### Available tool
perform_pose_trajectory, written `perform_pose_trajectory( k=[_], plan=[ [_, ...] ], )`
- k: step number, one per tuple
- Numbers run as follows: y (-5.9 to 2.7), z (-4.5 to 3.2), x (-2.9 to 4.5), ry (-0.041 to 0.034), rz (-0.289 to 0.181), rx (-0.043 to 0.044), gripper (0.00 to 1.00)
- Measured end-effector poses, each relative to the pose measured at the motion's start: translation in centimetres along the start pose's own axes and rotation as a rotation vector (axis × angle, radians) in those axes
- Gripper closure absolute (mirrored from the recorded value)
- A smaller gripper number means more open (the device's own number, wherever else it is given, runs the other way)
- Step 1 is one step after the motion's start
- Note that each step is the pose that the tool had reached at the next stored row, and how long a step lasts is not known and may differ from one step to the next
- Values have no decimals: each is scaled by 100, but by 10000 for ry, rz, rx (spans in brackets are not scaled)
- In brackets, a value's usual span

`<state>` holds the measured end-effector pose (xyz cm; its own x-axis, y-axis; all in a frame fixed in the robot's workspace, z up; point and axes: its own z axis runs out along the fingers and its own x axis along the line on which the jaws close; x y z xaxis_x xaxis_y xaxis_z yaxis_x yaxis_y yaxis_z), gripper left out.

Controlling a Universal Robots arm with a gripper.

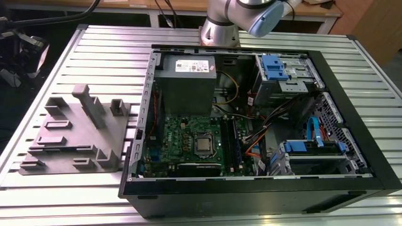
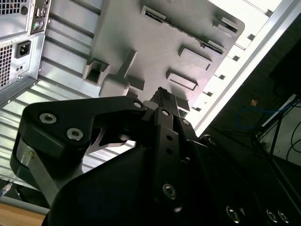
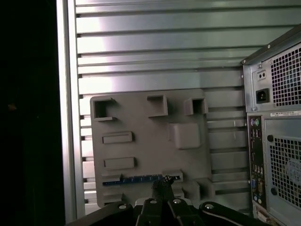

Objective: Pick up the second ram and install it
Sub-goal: 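Reach for the second ram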

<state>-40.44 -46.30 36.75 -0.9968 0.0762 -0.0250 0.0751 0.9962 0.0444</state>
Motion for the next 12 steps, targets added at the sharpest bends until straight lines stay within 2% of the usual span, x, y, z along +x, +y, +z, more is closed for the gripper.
perform_pose_trajectory(
  k=[12],
  plan=[
    [-164,152,48,0,0,-1,93]
  ],
)
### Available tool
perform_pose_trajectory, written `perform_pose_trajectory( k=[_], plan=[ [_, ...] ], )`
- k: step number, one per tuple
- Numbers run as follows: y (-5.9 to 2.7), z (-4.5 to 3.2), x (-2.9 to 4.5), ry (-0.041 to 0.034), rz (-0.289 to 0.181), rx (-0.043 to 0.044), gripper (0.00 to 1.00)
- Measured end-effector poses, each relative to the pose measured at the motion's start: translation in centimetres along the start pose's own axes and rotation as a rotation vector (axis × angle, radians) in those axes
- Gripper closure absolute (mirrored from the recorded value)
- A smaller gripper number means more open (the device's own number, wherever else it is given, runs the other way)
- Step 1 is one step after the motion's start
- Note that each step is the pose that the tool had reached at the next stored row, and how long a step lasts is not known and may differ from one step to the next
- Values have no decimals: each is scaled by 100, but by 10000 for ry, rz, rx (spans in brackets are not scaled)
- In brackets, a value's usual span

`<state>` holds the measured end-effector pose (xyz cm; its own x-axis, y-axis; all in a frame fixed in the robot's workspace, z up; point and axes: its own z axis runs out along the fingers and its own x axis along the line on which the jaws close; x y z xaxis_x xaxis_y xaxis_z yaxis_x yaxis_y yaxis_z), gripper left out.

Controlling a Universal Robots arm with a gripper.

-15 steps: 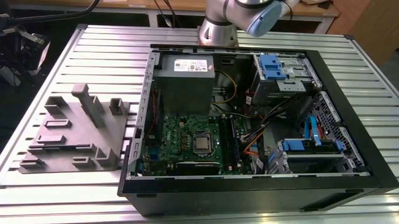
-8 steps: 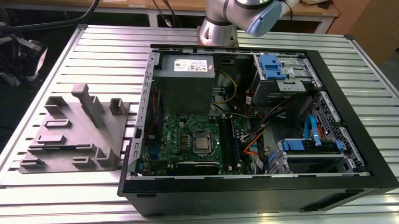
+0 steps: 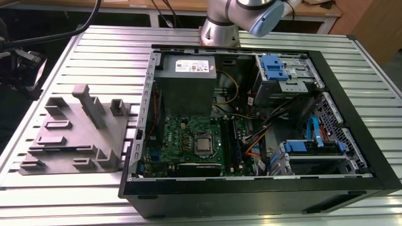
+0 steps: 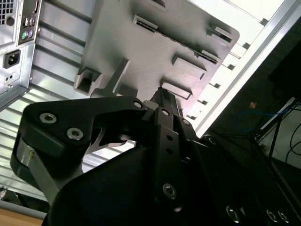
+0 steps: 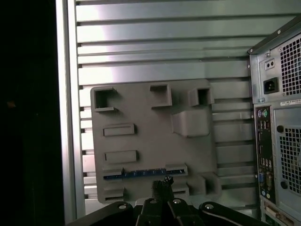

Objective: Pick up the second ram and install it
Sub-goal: 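Reach for the second ram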

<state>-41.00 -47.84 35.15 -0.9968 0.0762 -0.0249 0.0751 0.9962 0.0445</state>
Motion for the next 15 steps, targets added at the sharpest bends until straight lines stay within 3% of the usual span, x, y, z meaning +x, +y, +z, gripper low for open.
perform_pose_trajectory(
  k=[15],
  plan=[
    [-154,187,48,8,0,2,93]
  ],
)
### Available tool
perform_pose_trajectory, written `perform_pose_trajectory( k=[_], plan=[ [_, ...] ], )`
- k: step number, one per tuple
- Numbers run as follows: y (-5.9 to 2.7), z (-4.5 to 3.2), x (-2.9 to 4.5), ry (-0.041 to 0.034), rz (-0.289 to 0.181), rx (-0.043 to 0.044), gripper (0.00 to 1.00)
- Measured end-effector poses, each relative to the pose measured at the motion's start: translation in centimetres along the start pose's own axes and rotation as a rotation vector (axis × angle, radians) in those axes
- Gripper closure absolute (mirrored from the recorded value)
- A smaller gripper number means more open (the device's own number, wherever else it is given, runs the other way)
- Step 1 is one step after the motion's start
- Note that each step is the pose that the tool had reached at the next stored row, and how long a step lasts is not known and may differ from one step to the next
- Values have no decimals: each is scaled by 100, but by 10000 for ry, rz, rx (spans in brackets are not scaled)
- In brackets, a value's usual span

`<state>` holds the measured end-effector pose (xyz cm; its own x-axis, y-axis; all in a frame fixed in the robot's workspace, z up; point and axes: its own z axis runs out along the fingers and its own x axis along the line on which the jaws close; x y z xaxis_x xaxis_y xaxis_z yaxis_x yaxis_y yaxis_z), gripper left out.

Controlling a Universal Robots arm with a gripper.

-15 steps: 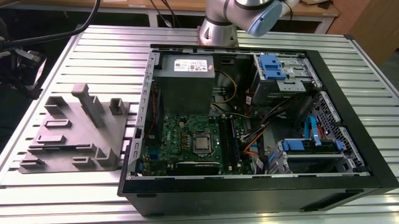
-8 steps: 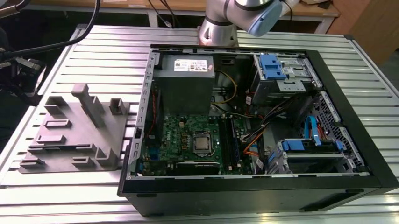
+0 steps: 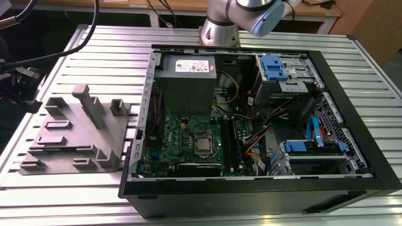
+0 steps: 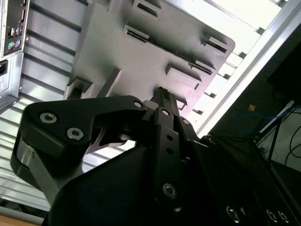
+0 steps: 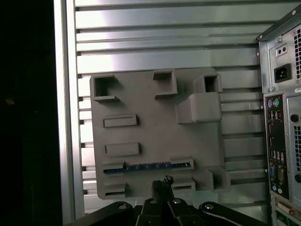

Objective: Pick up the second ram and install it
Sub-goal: 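Reach for the second ram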

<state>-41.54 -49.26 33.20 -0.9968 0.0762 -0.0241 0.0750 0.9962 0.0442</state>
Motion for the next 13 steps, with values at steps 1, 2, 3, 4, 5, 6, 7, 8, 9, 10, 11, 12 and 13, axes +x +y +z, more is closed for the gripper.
perform_pose_trajectory(
  k=[1,2,3,4,5,6,7,8,9,10,11,12,13],
  plan=[
    [-10,12,6,-1,1,-1,93],
    [-20,24,10,-1,0,-1,93],
    [-31,35,15,-1,0,0,93],
    [-40,47,21,-1,1,-1,93],
    [-51,58,27,-1,1,-1,93],
    [-61,70,33,0,1,0,93],
    [-71,81,39,-1,1,-1,93],
    [-82,93,45,-1,0,-1,93],
    [-91,103,51,1,0,0,93],
    [-101,115,58,0,1,0,93],
    [-111,127,64,-1,1,-1,93],
    [-120,139,70,-1,1,-1,93],
    [-130,150,75,-1,0,-2,93]
  ],
)
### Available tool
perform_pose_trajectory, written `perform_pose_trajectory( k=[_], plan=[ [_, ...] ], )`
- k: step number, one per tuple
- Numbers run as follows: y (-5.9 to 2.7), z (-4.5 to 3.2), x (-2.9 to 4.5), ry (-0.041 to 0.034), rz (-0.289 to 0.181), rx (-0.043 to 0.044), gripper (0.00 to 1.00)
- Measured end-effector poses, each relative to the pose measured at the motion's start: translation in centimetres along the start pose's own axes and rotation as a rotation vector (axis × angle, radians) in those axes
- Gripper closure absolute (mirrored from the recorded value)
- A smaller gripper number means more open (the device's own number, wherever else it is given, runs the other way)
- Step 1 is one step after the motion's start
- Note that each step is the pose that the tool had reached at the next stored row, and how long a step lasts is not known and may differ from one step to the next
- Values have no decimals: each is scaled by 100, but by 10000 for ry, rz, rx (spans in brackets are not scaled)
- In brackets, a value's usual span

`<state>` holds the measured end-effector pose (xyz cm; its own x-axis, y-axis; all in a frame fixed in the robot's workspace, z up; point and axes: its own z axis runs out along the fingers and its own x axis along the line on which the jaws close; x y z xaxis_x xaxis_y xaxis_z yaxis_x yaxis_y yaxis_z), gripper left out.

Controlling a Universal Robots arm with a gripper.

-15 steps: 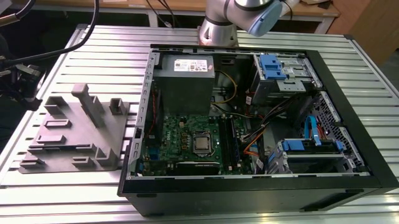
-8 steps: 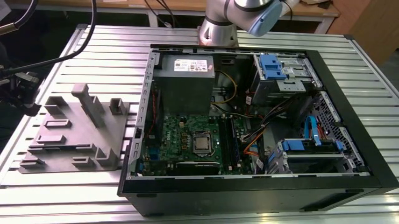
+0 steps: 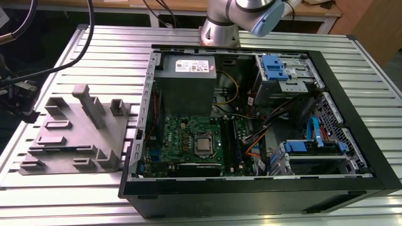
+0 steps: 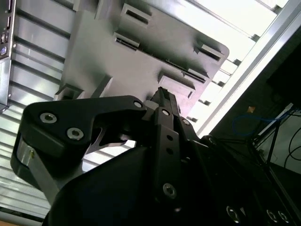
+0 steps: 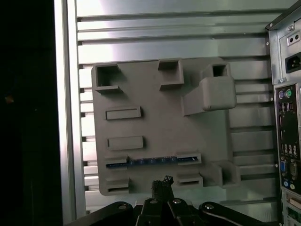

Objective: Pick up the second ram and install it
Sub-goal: 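Reach for the second ram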

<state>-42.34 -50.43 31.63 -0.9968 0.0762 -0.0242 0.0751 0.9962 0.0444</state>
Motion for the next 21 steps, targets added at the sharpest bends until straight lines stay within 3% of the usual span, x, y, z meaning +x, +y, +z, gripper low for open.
perform_pose_trajectory(
  k=[12,16,21],
  plan=[
    [-106,160,54,8,0,2,93],
    [-102,225,56,9,1,1,93],
    [-39,251,61,8,1,1,93]
  ],
)
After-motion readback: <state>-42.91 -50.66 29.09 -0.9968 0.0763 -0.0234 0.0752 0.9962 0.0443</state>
